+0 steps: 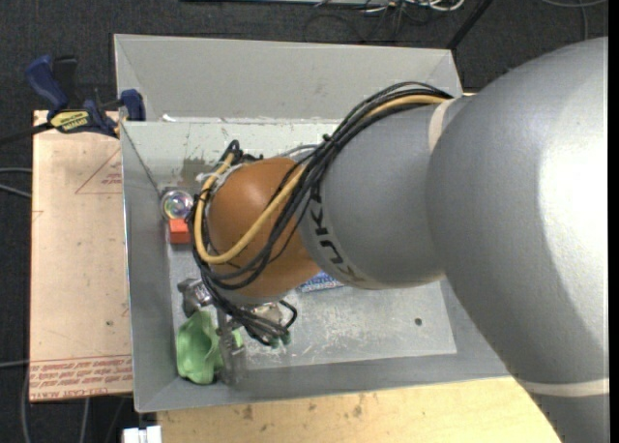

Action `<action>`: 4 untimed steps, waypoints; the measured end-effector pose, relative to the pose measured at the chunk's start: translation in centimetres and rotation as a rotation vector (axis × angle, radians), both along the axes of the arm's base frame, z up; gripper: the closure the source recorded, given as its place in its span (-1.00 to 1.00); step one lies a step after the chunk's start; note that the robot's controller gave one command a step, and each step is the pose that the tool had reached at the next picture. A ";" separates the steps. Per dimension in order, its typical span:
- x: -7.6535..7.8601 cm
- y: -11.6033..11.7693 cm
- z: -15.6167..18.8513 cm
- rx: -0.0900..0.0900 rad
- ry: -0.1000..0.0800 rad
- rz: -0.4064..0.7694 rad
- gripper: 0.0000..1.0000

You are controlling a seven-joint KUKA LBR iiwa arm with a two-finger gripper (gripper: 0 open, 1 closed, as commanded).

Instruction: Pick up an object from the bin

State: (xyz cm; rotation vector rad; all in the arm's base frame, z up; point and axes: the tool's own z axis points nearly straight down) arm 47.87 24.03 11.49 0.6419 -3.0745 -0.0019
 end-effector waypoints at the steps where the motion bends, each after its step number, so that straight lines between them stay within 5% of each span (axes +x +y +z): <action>1: 0.7 1.1 -4.2 0.000 -0.015 0.220 -1.00; 2: 0.8 1.1 -4.2 0.000 -0.017 0.215 -1.00; 3: 1.0 1.1 -4.0 0.001 -0.021 0.214 1.00; 4: 1.2 1.2 6.7 0.004 -0.011 0.212 1.00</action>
Offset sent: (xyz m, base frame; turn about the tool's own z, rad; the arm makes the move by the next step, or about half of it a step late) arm 0.0013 0.0128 -0.0449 -0.2262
